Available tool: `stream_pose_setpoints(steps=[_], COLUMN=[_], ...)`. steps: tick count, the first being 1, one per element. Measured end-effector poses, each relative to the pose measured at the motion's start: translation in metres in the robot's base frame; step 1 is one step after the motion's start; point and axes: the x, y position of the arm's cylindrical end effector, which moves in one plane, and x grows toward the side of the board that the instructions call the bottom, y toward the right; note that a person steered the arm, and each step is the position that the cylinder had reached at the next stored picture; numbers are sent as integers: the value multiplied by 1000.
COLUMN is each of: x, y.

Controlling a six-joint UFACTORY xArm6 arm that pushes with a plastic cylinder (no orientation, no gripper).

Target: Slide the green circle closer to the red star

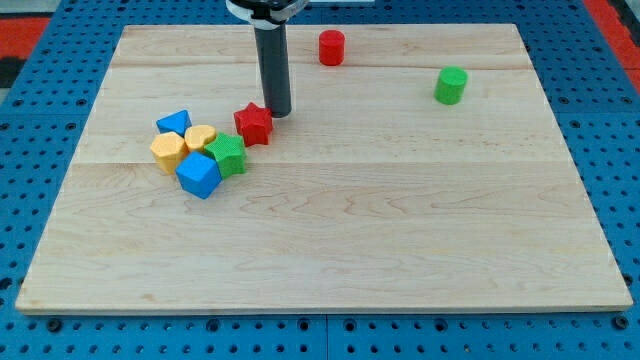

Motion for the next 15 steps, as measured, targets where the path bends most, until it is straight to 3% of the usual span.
stream_pose_setpoints(steps=[2, 3, 5, 6, 7, 9, 10, 12, 15], x=[15, 10, -1, -3, -38, -65, -94, -48, -8], y=[-20, 7, 201, 255, 252, 182, 183, 105, 118])
